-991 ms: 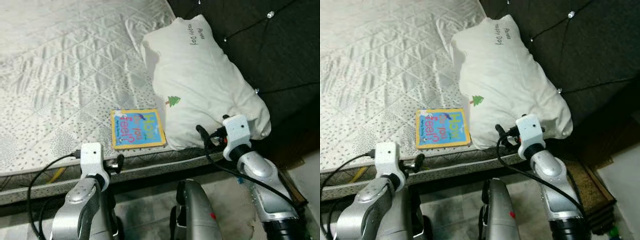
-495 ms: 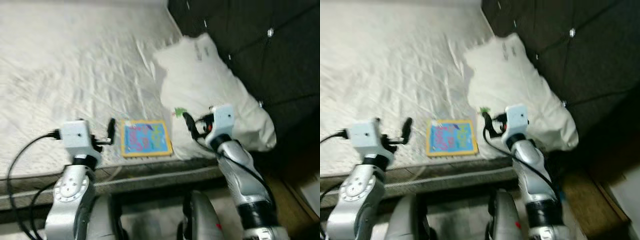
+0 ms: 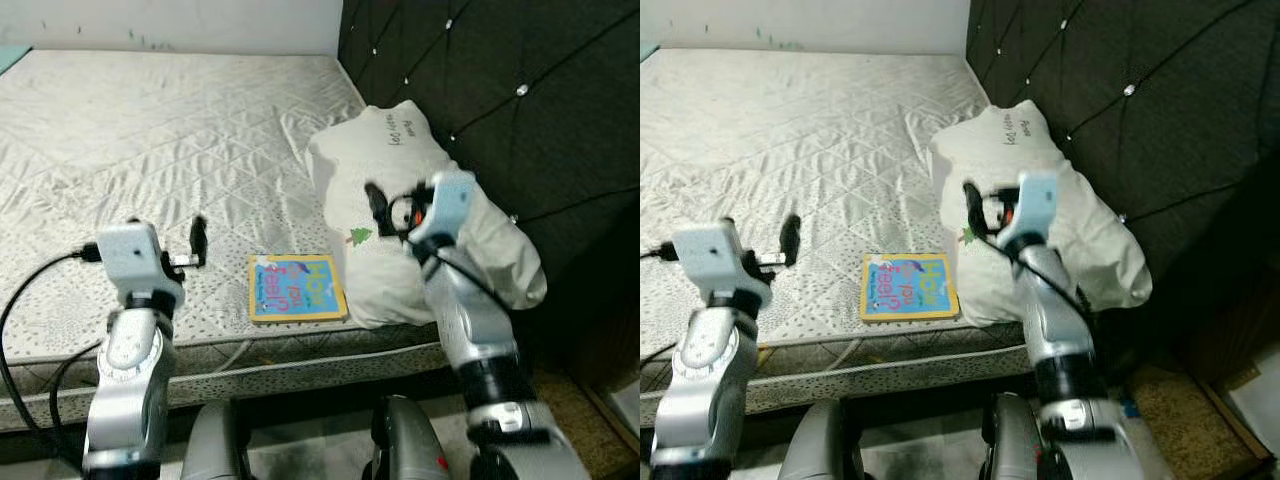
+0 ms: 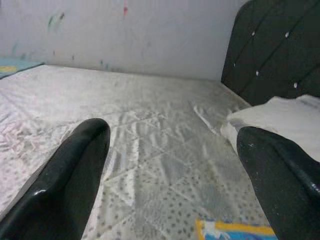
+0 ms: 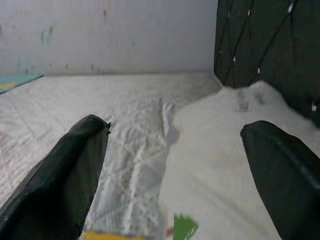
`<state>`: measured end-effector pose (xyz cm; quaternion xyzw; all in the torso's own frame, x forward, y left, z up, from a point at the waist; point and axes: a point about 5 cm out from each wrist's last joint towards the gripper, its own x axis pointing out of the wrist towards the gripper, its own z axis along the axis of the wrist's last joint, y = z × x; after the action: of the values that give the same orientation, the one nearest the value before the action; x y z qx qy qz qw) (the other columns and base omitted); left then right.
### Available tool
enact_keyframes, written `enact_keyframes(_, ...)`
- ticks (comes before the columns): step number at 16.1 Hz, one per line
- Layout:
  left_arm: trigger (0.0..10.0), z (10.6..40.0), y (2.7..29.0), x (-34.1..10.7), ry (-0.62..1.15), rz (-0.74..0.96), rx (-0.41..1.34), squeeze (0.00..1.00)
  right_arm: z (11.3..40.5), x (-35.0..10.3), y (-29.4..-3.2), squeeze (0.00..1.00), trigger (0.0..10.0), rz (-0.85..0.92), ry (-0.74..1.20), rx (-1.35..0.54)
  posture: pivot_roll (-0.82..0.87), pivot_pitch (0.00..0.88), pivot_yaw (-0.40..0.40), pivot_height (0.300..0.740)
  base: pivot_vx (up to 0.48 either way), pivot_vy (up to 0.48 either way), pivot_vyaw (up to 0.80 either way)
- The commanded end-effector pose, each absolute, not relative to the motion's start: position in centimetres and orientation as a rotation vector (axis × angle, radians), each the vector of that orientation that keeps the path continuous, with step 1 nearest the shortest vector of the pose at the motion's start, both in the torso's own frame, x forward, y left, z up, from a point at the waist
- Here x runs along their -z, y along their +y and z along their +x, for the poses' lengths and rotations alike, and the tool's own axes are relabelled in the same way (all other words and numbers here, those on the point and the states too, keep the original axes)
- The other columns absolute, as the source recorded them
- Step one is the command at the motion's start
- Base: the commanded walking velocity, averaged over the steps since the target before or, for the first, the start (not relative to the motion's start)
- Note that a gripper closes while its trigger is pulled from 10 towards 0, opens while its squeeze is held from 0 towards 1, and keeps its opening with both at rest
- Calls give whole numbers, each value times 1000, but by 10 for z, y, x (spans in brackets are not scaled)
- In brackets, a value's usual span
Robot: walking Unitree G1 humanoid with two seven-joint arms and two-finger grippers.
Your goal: Clean up the room
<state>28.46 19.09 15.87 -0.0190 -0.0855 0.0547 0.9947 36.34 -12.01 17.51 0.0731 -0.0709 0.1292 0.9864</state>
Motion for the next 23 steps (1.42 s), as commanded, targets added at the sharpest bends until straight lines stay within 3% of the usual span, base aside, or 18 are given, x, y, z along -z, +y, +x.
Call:
enact_keyframes(1, 10000, 288, 193, -160, -180, -37, -123, 0, 367, -176, -124, 0, 10000, 155, -142, -250, 104, 0, -38, 634, 0, 0, 0)
enact_keyframes(11, 10000, 298, 216, -166, -207, 44, -191, 0, 372, -173, -116, 0, 10000, 182, -164, -252, 135, 0, 2, 740, 0, 0, 0)
enact_keyframes(18, 10000, 279, 210, -117, -39, 75, -248, 0, 361, -145, -127, 0, 10000, 134, -95, -229, 129, 0, -28, 740, 0, 0, 0)
enact_keyframes(23, 10000, 284, 209, -115, -30, 7, -208, 0, 357, -143, -134, 0, 10000, 125, -84, -192, 92, 0, -51, 740, 0, 0, 0)
